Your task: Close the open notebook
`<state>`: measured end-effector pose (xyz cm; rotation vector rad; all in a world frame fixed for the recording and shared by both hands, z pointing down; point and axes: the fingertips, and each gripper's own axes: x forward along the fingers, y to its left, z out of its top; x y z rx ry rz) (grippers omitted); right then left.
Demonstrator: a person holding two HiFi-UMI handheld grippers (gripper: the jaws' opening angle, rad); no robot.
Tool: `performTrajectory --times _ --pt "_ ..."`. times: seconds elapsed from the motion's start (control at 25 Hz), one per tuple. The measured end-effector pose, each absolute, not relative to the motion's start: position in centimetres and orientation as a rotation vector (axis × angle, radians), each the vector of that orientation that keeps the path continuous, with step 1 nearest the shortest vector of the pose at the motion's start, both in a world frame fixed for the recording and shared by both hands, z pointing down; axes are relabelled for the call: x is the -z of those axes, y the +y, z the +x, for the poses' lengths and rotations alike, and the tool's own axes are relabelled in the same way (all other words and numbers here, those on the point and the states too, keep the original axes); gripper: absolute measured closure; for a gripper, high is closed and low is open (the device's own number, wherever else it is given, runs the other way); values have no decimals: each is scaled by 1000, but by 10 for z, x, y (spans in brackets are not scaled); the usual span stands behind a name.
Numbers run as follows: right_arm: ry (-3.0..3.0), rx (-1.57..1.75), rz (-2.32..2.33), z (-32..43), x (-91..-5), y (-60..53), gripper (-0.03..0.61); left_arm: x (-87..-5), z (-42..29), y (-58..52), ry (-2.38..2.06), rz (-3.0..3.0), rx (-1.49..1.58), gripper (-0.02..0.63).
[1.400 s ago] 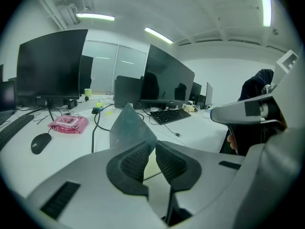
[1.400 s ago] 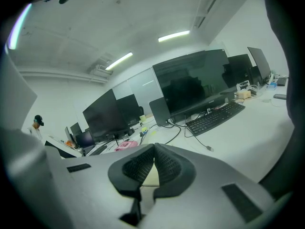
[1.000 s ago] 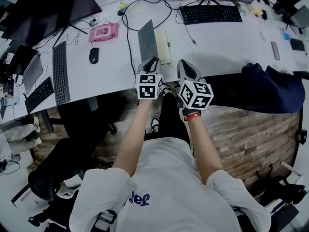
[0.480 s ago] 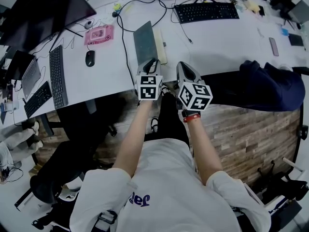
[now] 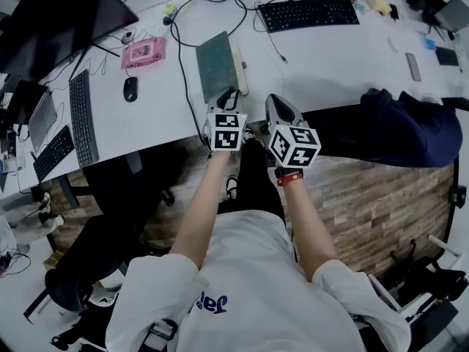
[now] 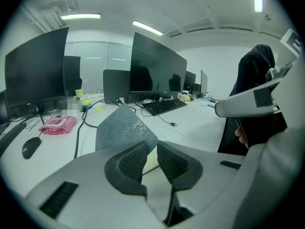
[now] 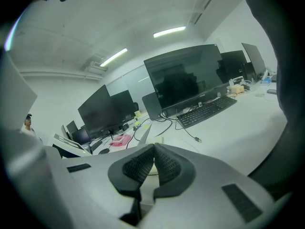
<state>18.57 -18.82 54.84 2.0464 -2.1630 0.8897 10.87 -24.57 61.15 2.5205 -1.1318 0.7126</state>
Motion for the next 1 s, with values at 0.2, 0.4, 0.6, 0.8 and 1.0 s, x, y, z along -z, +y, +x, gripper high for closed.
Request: performTrajectory --times 0.2,0.4,0.6,0.8,1.0 --pt "-2157 -897 2054 188 -551 -189 565 -616 112 -247 -1133 2526 -744 534" --pt "-2142 -901 2053 194 -557 -186 565 -625 118 -245 -1122 2542 -797 533" --pt "-2129 -904 2050 196 -561 -185 565 -634 122 -245 -1125 2543 -821 531" --pt "-2116 -907 2053 202 -563 -186 565 -646 127 -245 -1116 2528 -846 529" --pt "-2112 -908 2057 204 -564 -189 565 -656 130 -245 -1108 2525 -908 529"
